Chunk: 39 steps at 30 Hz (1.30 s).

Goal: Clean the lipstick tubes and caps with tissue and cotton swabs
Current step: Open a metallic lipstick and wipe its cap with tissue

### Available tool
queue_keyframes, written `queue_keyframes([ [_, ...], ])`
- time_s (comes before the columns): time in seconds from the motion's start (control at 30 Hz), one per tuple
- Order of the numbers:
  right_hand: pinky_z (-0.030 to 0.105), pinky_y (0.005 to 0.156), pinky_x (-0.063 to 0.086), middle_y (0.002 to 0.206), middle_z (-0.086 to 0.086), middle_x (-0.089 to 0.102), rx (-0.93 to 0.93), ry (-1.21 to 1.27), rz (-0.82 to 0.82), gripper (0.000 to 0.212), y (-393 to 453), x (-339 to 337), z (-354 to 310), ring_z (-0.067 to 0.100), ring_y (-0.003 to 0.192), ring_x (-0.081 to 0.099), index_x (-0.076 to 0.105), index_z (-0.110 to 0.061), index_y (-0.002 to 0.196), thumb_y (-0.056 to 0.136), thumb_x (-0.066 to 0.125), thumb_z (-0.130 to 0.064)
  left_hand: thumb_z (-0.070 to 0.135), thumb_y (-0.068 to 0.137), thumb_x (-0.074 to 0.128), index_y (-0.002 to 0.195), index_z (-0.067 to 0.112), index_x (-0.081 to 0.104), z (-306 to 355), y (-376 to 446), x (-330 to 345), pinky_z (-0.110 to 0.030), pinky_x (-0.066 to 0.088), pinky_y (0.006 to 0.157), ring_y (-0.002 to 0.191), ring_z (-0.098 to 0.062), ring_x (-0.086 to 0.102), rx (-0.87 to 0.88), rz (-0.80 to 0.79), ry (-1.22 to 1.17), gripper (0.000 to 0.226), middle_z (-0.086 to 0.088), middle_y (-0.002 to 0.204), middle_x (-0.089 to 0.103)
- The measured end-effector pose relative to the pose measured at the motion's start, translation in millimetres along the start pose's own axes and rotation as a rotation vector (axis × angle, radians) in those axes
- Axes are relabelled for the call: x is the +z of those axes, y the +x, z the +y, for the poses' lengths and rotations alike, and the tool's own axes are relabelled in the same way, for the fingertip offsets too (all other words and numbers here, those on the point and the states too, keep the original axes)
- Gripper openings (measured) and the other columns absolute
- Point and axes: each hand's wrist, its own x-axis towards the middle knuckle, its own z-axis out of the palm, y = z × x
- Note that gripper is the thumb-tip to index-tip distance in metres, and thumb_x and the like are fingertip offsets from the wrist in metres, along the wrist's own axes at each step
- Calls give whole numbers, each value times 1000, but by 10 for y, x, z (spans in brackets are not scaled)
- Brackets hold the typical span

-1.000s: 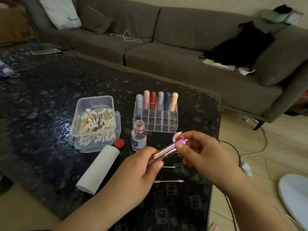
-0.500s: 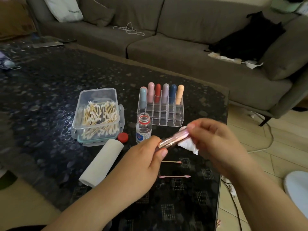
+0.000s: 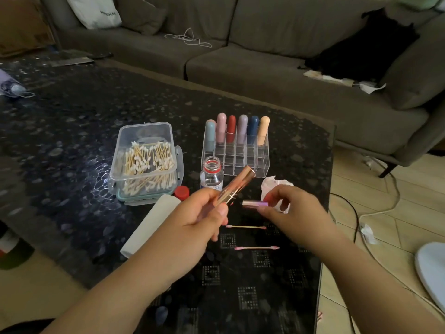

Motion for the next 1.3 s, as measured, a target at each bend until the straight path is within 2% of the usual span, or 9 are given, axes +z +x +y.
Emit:
queue_keyframes([
  [0.2,6,73,33,113,-12,50,-39,-104,4,34,27,76,19,0,92,43,63,-32,115,83,68,-41,33,77,53,90,16,73,80,1,68,-25,43,59,56,-11,44,-126,-62,-481,29,1,66,52],
  [0.33,8,72,42,94,-15,60,-124,440,114,24,-75,-120,-199,-1,83,56,66,-40,101,79,61,-48,31,78,53,90,12,72,98,4,88,-24,44,57,56,-12,41,-139,-88,-519,30,0,64,50],
  [0.47,7,73,45,88,-9,69,-201,818,46,35,-236,-260,-408,-1,85,64,74,-32,92,64,62,-48,34,85,56,94,7,68,84,2,139,-22,44,58,56,-12,41,-120,-107,-478,31,2,64,51],
  [0.63,4,65,45,80,-11,74,-168,904,47,21,-289,-249,-476,-3,78,67,75,-22,81,68,64,-36,43,87,54,95,11,64,59,-1,183,-25,42,65,61,-11,45,-102,-95,-358,34,4,65,51],
  [0.77,7,68,46,82,-7,74,-170,895,58,26,-281,-241,-456,2,80,67,74,-17,84,70,63,-36,50,84,53,104,8,66,55,22,200,-26,44,60,58,-13,46,-173,-101,-536,48,-3,68,57],
  [0.9,12,69,50,84,-1,73,-174,870,99,27,-287,-220,-451,13,82,67,75,-19,84,69,64,-39,37,85,64,84,11,68,54,27,205,-21,48,62,61,-12,52,-98,-73,-407,26,-3,68,59],
  [1.03,23,73,54,85,4,71,-191,810,130,26,-290,-157,-459,25,84,65,76,-23,82,68,66,-42,28,75,72,91,8,60,69,32,206,-21,53,63,68,-14,64,-85,-1,-423,28,-1,75,67],
  [1.17,15,67,51,79,0,73,-185,879,78,20,-290,-188,-481,11,74,67,75,-18,79,71,66,-33,48,88,47,87,14,67,147,10,198,-28,52,63,64,-21,61,-193,-165,-531,40,-9,73,66],
  [1.3,31,76,53,83,10,72,-189,841,82,23,-286,-172,-454,31,84,64,76,-19,79,73,65,-39,30,66,64,79,13,64,130,26,195,-19,51,61,62,-11,59,-157,-45,-409,22,4,65,63],
])
